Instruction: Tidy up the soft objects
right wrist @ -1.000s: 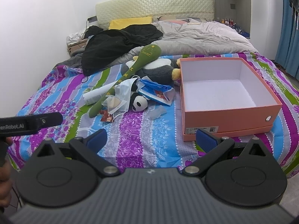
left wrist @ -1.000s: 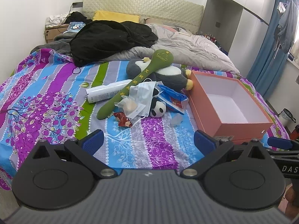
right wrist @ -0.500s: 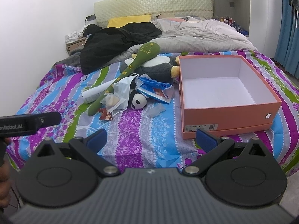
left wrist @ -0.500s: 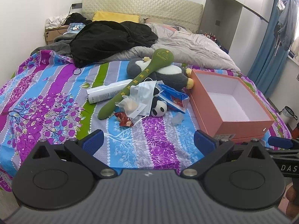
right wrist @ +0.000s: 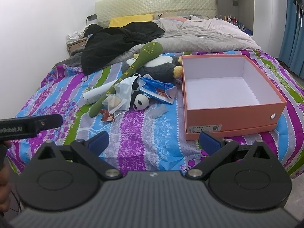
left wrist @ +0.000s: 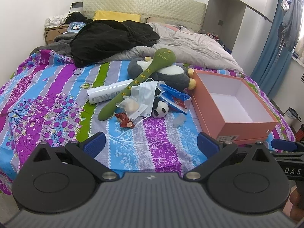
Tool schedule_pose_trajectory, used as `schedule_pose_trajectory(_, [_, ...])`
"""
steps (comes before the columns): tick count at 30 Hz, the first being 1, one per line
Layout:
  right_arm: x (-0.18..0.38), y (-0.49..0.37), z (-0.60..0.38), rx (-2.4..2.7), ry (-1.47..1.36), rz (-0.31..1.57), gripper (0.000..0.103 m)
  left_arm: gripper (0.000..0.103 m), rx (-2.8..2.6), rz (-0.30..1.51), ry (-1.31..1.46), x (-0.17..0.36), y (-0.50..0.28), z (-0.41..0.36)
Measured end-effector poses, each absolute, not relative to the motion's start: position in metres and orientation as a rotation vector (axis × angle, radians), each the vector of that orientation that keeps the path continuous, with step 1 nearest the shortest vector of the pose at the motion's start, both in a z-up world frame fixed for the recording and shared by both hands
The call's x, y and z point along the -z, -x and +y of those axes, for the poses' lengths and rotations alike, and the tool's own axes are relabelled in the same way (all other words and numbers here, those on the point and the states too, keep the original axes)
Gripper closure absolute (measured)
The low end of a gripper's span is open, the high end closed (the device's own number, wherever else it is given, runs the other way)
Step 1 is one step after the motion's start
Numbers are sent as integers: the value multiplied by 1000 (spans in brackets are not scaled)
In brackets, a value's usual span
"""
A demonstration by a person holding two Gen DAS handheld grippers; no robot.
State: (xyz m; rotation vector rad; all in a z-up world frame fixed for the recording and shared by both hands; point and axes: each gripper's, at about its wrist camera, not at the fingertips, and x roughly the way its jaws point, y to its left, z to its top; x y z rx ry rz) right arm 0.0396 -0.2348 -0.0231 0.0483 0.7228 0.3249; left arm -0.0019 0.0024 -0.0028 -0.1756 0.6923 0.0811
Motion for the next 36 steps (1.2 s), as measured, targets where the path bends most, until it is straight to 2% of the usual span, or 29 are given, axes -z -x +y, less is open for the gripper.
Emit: schedule_pose_trajectory(36, [43, -49, -235, -303, -94, 780, 0, 0, -64, 747, 197, 24, -9, 4])
